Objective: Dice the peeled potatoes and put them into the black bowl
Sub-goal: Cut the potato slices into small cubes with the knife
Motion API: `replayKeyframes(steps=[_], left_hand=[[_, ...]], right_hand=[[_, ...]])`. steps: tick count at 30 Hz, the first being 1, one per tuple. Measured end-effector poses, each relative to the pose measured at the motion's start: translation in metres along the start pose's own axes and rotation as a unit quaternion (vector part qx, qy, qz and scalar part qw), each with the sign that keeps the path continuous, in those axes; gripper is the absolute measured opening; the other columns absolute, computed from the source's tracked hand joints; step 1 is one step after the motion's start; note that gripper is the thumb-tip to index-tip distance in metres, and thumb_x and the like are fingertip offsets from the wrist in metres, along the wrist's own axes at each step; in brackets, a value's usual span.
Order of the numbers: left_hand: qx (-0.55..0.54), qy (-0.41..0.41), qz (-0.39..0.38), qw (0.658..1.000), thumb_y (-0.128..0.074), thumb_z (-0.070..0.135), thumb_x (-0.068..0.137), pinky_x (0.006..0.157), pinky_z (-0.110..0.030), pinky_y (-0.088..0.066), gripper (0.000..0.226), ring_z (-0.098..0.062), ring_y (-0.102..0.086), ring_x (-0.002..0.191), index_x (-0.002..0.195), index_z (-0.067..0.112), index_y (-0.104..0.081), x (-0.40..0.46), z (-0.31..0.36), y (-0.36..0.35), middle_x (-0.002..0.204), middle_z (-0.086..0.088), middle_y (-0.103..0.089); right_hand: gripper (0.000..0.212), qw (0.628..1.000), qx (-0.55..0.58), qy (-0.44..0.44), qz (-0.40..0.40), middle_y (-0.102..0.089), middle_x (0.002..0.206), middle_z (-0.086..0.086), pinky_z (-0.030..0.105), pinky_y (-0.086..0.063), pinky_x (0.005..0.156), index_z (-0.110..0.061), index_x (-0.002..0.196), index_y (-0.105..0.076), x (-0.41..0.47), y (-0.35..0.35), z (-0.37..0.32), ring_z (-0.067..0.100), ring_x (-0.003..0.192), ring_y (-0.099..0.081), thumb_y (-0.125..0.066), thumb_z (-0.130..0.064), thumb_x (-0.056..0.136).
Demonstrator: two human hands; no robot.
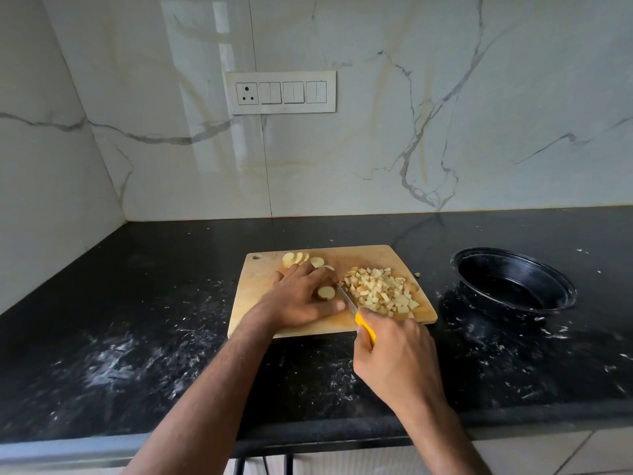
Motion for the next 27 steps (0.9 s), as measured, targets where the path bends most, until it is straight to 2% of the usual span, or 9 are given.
replayKeyframes(steps=[5, 7, 9, 11, 16, 19, 22, 24, 27], left_hand=[[0.012, -0.002, -0.005, 1.0, -0.051, 0.077, 0.085, 0.117, -0.058, -0.017, 0.062, -0.019, -0.034, 0.134, 0.137, 0.046, -0.04, 0.002, 0.0, -0.003, 0.141, 0.004, -0.041], [-0.036, -0.012, 0.017, 0.999, -0.059, 0.073, 0.082, 0.113, -0.052, -0.025, 0.061, -0.013, -0.043, 0.124, 0.133, 0.042, -0.048, 0.001, -0.002, 0.002, 0.131, 0.007, -0.05], [-0.142, -0.021, 0.068, 0.987, -0.073, 0.057, 0.077, 0.092, -0.038, -0.045, 0.053, -0.007, -0.055, 0.095, 0.121, 0.03, -0.061, -0.002, -0.006, 0.014, 0.104, 0.009, -0.06], [-0.181, -0.02, 0.1, 0.978, -0.082, 0.037, 0.076, 0.073, -0.028, -0.05, 0.038, -0.009, -0.058, 0.08, 0.11, 0.023, -0.071, -0.004, -0.012, 0.024, 0.089, 0.009, -0.063], [-0.138, -0.026, 0.111, 0.984, -0.082, 0.025, 0.078, 0.077, -0.023, -0.054, 0.026, -0.007, -0.064, 0.084, 0.103, 0.023, -0.079, -0.005, -0.01, 0.026, 0.095, 0.008, -0.071], [-0.141, -0.017, 0.118, 0.983, -0.08, 0.024, 0.074, 0.073, -0.025, -0.052, 0.018, -0.004, -0.062, 0.077, 0.092, 0.023, -0.078, -0.006, -0.012, 0.027, 0.084, 0.013, -0.068], [-0.127, 0.002, 0.113, 0.985, -0.075, 0.041, 0.069, 0.077, -0.031, -0.05, 0.024, -0.006, -0.062, 0.077, 0.088, 0.027, -0.075, -0.006, -0.013, 0.026, 0.08, 0.017, -0.066], [-0.092, 0.017, 0.111, 0.989, -0.073, 0.056, 0.068, 0.083, -0.037, -0.049, 0.036, -0.01, -0.061, 0.081, 0.092, 0.029, -0.073, -0.006, -0.012, 0.025, 0.082, 0.018, -0.064], [-0.061, 0.034, 0.13, 0.989, -0.074, 0.053, 0.075, 0.09, -0.042, -0.049, 0.034, -0.012, -0.059, 0.086, 0.099, 0.028, -0.073, -0.004, -0.011, 0.026, 0.087, 0.015, -0.064]], right_hand=[[0.035, 0.998, 0.041, -0.022, 0.052, -0.07, 0.062, 0.0, 0.031, -0.055, 0.052, -0.018, 0.116, -0.075, -0.001, 0.01, 0.009, 0.019, 0.05, -0.063, -0.067, -0.025, 0.082], [0.035, 0.998, 0.034, -0.026, 0.052, -0.07, 0.062, 0.001, 0.032, -0.055, 0.053, -0.018, 0.116, -0.074, 0.0, 0.009, 0.01, 0.019, 0.05, -0.064, -0.066, -0.025, 0.083], [0.036, 0.999, 0.035, -0.013, 0.037, -0.071, 0.065, -0.001, 0.03, -0.056, 0.057, -0.019, 0.119, -0.073, 0.001, 0.005, 0.007, 0.017, 0.053, -0.064, -0.063, -0.027, 0.086], [0.035, 0.999, 0.037, 0.009, 0.018, -0.072, 0.07, -0.002, 0.028, -0.056, 0.061, -0.02, 0.122, -0.071, 0.001, 0.001, 0.001, 0.015, 0.056, -0.064, -0.06, -0.028, 0.089], [0.029, 0.999, 0.015, 0.042, 0.012, -0.07, 0.063, -0.006, 0.017, -0.049, 0.05, -0.02, 0.112, -0.076, 0.001, -0.001, -0.007, 0.007, 0.046, -0.059, -0.069, -0.025, 0.085], [0.032, 0.998, 0.016, 0.056, 0.007, -0.073, 0.071, -0.006, 0.015, -0.049, 0.055, -0.02, 0.119, -0.074, -0.001, -0.001, -0.01, 0.007, 0.051, -0.058, -0.067, -0.028, 0.088], [0.041, 0.997, 0.047, 0.062, -0.016, -0.074, 0.091, -0.005, 0.015, -0.048, 0.068, -0.023, 0.138, -0.059, -0.001, -0.006, -0.011, 0.006, 0.064, -0.051, -0.052, -0.034, 0.099], [0.045, 0.997, 0.046, 0.058, -0.031, -0.073, 0.094, -0.006, 0.015, -0.048, 0.07, -0.025, 0.143, -0.053, 0.0, -0.011, -0.01, 0.007, 0.07, -0.058, -0.048, -0.035, 0.1], [0.048, 0.997, 0.028, 0.051, -0.043, -0.072, 0.092, -0.007, 0.019, -0.052, 0.07, -0.025, 0.145, -0.05, 0.001, -0.017, -0.009, 0.009, 0.074, -0.065, -0.047, -0.036, 0.099]])
Point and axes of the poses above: each hand's wrist, its own x-axis towards the middle knuckle, its own y-axis out of the back of the hand, z = x × y, the point moved 10 cm from there along x, towards the middle knuckle
